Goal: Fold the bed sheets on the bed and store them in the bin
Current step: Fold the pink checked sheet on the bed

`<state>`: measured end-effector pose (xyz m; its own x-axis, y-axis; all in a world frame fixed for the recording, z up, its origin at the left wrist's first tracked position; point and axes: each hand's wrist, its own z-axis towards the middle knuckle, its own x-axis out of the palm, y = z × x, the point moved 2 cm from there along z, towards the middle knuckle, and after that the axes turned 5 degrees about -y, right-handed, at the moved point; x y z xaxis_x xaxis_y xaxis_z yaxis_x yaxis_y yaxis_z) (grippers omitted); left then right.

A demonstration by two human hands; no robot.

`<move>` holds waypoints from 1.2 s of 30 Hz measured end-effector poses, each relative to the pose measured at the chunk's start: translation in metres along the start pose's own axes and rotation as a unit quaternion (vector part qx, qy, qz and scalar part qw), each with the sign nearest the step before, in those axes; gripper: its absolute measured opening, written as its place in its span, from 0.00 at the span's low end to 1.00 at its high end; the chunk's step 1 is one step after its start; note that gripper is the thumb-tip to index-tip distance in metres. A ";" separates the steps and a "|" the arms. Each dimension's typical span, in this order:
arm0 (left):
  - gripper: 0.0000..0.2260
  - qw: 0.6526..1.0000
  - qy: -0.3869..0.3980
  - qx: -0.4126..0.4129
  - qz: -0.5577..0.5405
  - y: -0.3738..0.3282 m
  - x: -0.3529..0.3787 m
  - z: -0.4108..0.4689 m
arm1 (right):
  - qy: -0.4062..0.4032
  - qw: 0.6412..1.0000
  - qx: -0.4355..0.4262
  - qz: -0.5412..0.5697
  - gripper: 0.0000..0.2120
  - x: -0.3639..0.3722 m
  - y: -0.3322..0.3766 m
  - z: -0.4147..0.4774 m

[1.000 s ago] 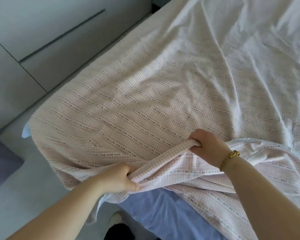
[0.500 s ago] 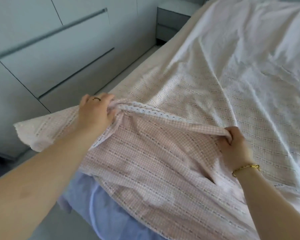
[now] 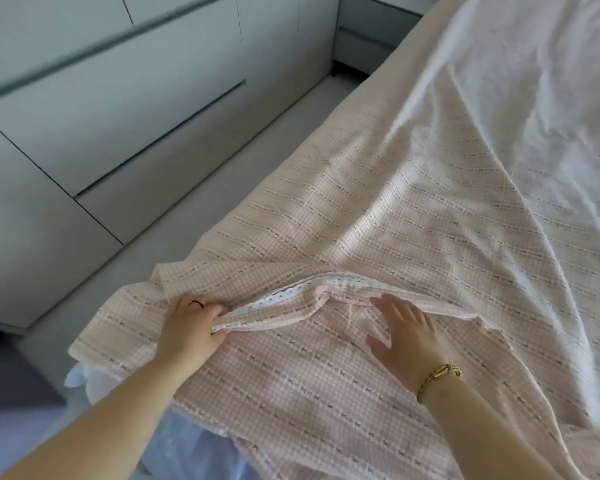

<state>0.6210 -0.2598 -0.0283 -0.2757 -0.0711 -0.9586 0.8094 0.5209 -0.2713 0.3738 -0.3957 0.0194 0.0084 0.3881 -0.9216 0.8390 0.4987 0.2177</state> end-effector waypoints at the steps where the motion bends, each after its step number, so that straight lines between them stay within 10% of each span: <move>1: 0.09 0.998 0.007 0.001 -0.062 0.012 -0.004 0.009 | -0.005 1.000 -0.010 -0.002 0.29 0.005 0.024 0.018; 5: 0.06 0.951 0.059 -0.069 -0.296 0.044 -0.038 0.047 | 0.029 0.998 -0.047 -0.015 0.31 0.021 0.091 0.074; 11: 0.07 0.916 -0.066 -0.078 -0.388 0.065 -0.087 0.148 | -0.023 0.985 0.045 0.166 0.07 -0.001 0.128 0.124; 16: 0.12 0.872 -0.074 -0.107 -0.473 0.053 -0.070 0.210 | 0.091 0.969 0.118 0.200 0.11 -0.026 0.108 0.158; 25: 0.07 0.863 0.290 -0.165 -0.380 0.084 0.006 0.182 | 0.088 0.932 0.224 0.272 0.19 -0.045 0.075 0.201; 28: 0.06 0.879 0.184 -0.198 -0.394 0.102 0.021 0.173 | 0.098 0.929 0.228 0.274 0.29 -0.037 0.078 0.212; 31: 0.12 0.888 0.099 -0.204 -0.399 0.111 0.023 0.165 | 0.086 0.943 0.216 0.237 0.16 -0.030 0.085 0.222; 36: 0.16 0.912 -0.006 -0.150 -0.381 0.111 -0.004 0.184 | -0.139 0.954 0.202 0.170 0.09 -0.040 0.082 0.234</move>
<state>0.8073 -0.3587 -0.0708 -0.6918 -0.5182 -0.5029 0.2056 0.5262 -0.8251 0.5694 -0.5518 -0.0016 0.4144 0.2257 -0.8817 0.9029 0.0192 0.4294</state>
